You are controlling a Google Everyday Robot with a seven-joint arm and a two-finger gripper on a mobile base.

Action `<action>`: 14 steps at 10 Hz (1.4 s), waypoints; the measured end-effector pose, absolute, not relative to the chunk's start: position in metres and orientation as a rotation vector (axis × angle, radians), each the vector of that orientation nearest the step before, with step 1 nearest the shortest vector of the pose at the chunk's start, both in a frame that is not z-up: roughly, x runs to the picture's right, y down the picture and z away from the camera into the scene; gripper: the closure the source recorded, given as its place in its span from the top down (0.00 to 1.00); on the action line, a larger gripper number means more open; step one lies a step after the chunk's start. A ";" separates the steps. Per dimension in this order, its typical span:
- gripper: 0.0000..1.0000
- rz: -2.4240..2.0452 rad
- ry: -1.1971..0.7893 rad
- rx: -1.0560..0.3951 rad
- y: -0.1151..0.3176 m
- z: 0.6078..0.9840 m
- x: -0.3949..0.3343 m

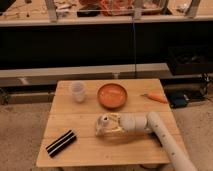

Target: Stand the bottle upright

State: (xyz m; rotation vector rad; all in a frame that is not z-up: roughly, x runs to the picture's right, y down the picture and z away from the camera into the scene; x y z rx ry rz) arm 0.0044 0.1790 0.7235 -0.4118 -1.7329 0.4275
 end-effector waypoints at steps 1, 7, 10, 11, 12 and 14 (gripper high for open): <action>0.02 0.430 -1.730 -0.425 0.180 0.723 0.005; 0.02 0.414 -1.631 -0.532 0.186 0.725 0.006; 0.02 0.412 -1.631 -0.548 0.189 0.725 0.005; 0.02 0.413 -1.640 -0.558 0.189 0.725 0.004; 0.02 0.414 -1.647 -0.568 0.189 0.726 0.002; 0.02 0.416 -1.644 -0.596 0.191 0.729 -0.001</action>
